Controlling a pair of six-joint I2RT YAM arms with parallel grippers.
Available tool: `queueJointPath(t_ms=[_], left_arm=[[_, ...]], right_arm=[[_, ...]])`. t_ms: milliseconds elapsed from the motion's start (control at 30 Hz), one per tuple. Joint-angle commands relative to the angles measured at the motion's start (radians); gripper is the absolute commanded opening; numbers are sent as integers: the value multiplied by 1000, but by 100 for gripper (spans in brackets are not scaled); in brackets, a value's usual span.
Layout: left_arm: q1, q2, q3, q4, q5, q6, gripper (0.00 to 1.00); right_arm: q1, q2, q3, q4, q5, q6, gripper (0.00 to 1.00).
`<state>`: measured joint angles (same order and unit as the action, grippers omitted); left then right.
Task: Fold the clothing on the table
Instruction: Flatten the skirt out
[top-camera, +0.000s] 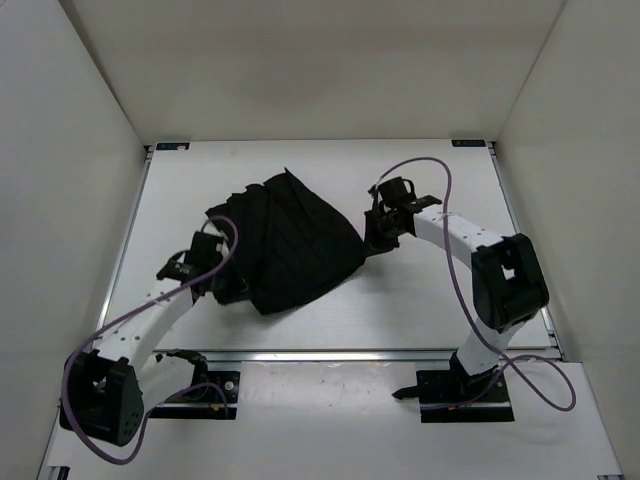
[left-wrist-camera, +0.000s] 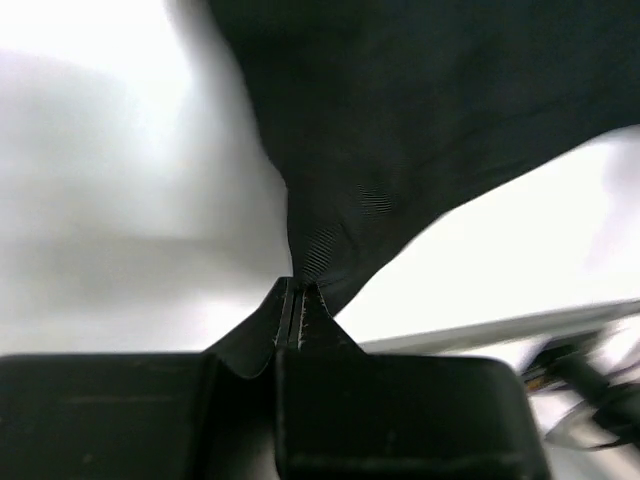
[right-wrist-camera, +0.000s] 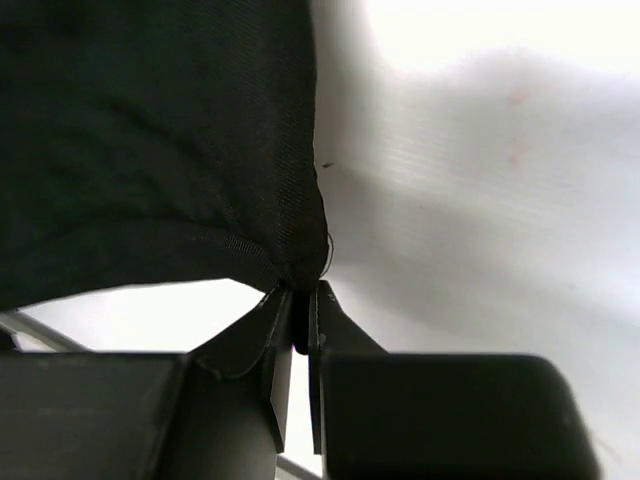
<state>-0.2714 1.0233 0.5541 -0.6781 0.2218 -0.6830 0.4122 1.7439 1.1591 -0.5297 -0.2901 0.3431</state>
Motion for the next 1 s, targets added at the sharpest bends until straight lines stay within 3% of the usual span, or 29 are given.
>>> queueJointPath(t_ms=[0,167,333,500,633,700,767,867,967], left_arm=[[37,56,255,52,-64,-41,0],[73,118,568,66,-65,-130,0],[75,161,739,63,-64,-155,0],[104,346,947,77,11,-174,0],[124,500,1105,123,88,-204,0],[135,610,1267,127,116,-216,0],[139,688,1423,114,152,-216,0],[152,773,1612,84,191,-207,0],[155,723,1537,86,192,-164,0]], right_arm=[[-1,-199,135,-64,69,-26,0],[14,-424,249,-148,106,-18,0],[27,-506,364,-202,126,-15,0],[-55,-394,534,-199,60,-84,0],[-105,-209,732,-207,23,-133,1],[-105,-115,931,-243,34,-150,0],[-125,-89,1017,-236,26,-156,0],[-150,-89,1041,-219,-1,-148,0],[-170,-130,923,-208,-12,-159,0]])
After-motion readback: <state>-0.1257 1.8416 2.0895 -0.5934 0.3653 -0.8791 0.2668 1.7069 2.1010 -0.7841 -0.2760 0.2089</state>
